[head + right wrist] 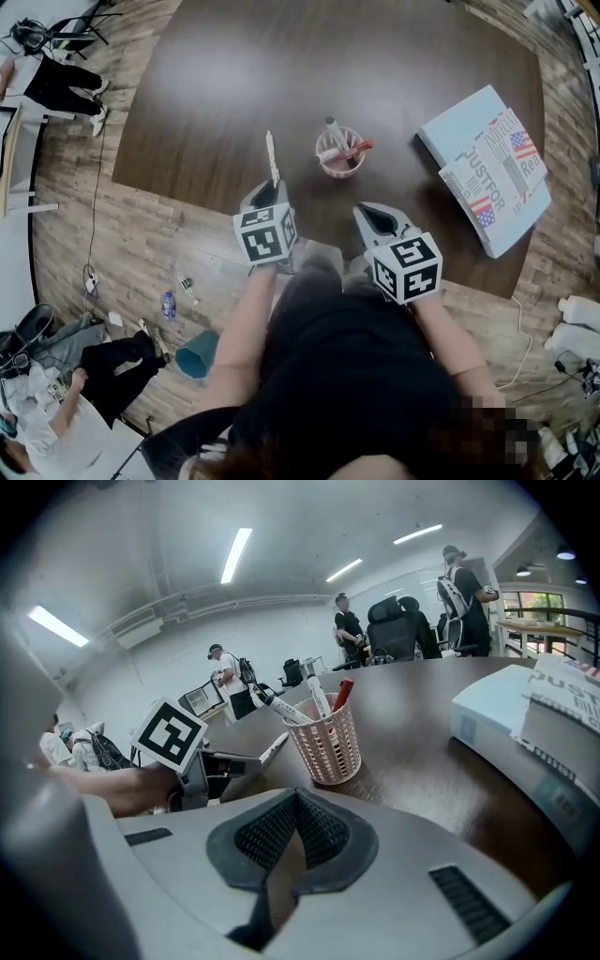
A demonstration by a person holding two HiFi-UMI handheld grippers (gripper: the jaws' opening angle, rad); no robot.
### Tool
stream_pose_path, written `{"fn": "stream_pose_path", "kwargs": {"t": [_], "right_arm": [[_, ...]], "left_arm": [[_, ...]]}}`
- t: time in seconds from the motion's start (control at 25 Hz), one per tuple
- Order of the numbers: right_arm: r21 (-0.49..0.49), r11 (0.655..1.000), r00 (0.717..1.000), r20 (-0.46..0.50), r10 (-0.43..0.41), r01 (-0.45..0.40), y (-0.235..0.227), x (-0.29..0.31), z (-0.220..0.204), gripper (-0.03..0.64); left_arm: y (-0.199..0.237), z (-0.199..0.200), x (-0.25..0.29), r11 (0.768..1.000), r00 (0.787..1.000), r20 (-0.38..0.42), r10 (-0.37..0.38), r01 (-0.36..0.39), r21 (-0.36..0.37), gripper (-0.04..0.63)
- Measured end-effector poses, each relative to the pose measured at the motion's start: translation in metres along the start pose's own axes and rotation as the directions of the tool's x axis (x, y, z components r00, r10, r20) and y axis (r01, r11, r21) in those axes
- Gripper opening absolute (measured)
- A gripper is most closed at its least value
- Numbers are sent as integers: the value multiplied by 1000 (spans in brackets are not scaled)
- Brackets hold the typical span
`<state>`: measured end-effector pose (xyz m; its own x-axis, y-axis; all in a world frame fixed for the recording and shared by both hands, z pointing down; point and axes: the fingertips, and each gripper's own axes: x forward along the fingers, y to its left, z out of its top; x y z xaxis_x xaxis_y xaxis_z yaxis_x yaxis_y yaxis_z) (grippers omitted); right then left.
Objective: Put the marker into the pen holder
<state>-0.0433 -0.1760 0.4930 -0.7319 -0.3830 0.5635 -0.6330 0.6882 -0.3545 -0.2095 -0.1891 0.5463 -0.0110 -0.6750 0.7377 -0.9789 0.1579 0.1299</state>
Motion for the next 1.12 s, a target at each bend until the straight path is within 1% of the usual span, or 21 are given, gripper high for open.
{"fn": "stream_pose_path", "kwargs": {"t": [0.12,0.28,0.4,0.56,0.72,0.84,0.92,1.0,1.12], "right_arm": [[0,1000,1000,2,-6,6,0,-3,-2,17],[-10,1000,1000,5,-6,6,2,-5,-4,17],[-24,1000,1000,14,-8,9,5,-8,-2,17],[-36,999,999,30,-16,17,7,-12,2,17],[-39,999,999,42,-25,27,7,-17,4,18],[-38,999,998,51,-36,38,5,-21,4,17],[-37,998,998,55,-44,46,4,-23,4,17],[-34,998,997,59,-53,55,3,-25,4,17],[-29,997,995,67,-67,69,1,-29,5,17]], "left_arm": [[2,8,-11,1000,999,40,-9,8,29,74],[0,18,-28,995,995,91,-28,19,99,71],[-3,28,-44,987,990,127,-60,40,154,69],[-4,49,-69,976,977,181,-115,77,201,67],[-14,77,-101,960,956,225,-189,132,247,66],[-29,96,-123,935,937,237,-256,178,306,66],[-40,107,-135,912,927,230,-297,203,357,66],[-54,114,-145,877,916,203,-346,239,417,66],[-76,118,-153,812,896,132,-423,311,493,66]]}}
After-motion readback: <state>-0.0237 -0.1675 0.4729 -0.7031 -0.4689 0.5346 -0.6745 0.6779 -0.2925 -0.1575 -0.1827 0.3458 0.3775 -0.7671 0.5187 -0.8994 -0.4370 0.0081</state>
